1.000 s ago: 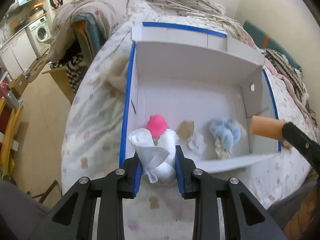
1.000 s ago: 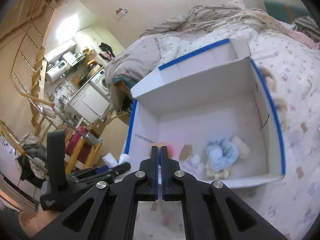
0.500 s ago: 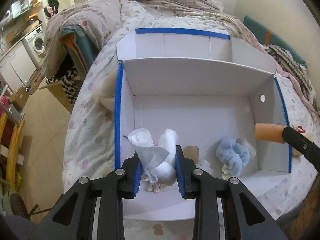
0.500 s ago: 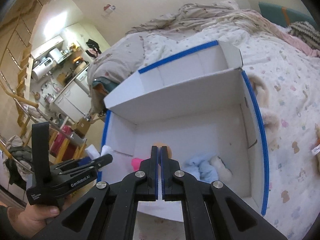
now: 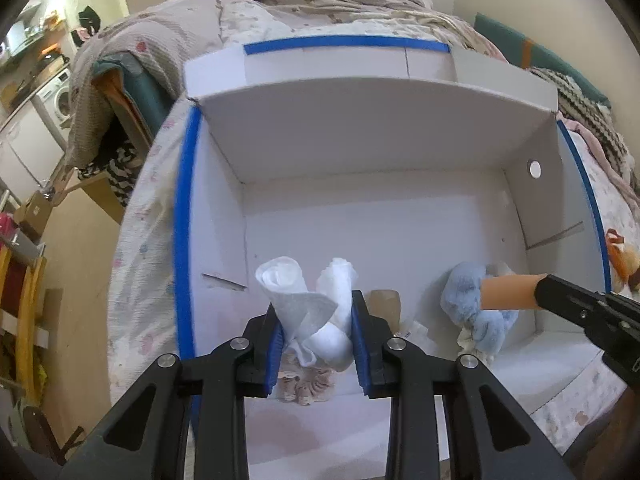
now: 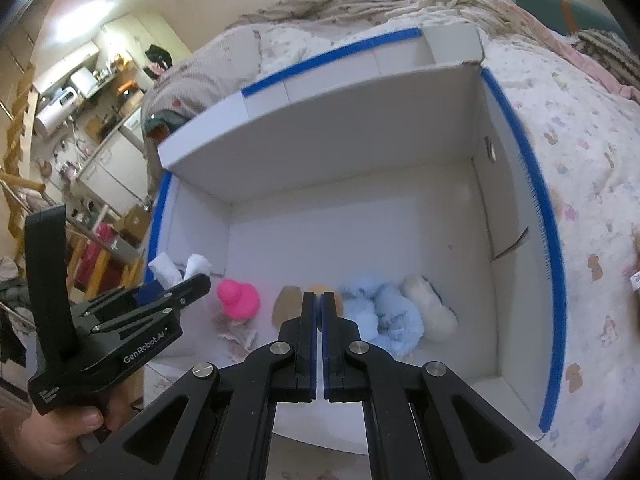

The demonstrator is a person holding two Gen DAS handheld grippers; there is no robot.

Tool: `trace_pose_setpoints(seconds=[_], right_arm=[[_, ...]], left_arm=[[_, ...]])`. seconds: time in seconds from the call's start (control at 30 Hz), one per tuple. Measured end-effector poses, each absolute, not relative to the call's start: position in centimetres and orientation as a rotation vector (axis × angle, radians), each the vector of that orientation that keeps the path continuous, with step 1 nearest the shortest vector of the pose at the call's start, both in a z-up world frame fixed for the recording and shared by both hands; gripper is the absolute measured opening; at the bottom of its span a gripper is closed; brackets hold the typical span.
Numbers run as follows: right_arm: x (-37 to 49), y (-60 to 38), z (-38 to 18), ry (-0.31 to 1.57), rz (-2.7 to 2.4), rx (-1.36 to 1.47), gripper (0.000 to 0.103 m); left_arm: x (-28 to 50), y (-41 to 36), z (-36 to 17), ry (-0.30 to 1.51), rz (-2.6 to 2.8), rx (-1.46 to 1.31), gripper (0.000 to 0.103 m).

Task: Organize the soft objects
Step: 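Carry the white socks and orange cylinder over the box with both tools, then open both tools to drop the socks and orange cylinder into the box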

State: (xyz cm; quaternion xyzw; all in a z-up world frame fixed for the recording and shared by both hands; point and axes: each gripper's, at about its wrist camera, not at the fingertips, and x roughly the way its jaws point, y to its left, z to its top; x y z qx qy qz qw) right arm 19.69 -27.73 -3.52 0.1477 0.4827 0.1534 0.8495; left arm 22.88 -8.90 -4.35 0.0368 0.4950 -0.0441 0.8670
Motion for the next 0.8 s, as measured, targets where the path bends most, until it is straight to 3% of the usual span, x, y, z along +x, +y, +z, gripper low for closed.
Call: trace_pose_setpoints(seconds=[0.43,0.53,0.8], right_arm=[[20.2,-27.6,-5.0,1.067,0.268,0.281,0.004],[20.2,-27.5,-4.9,1.060,0.259,0.271,0.004],[20.2,-27.9,-4.4,1.028,0.241,0.278,0.005]], left_arm=[[23.5,-8.8,-5.4,1.050,-0.101,0.059,0.028],[23.3,-9.1,-5.3,1.047,-0.109,0.064,0.033],[23.1,-9.3,-5.0,1.023,-0.094,0.081,0.035]])
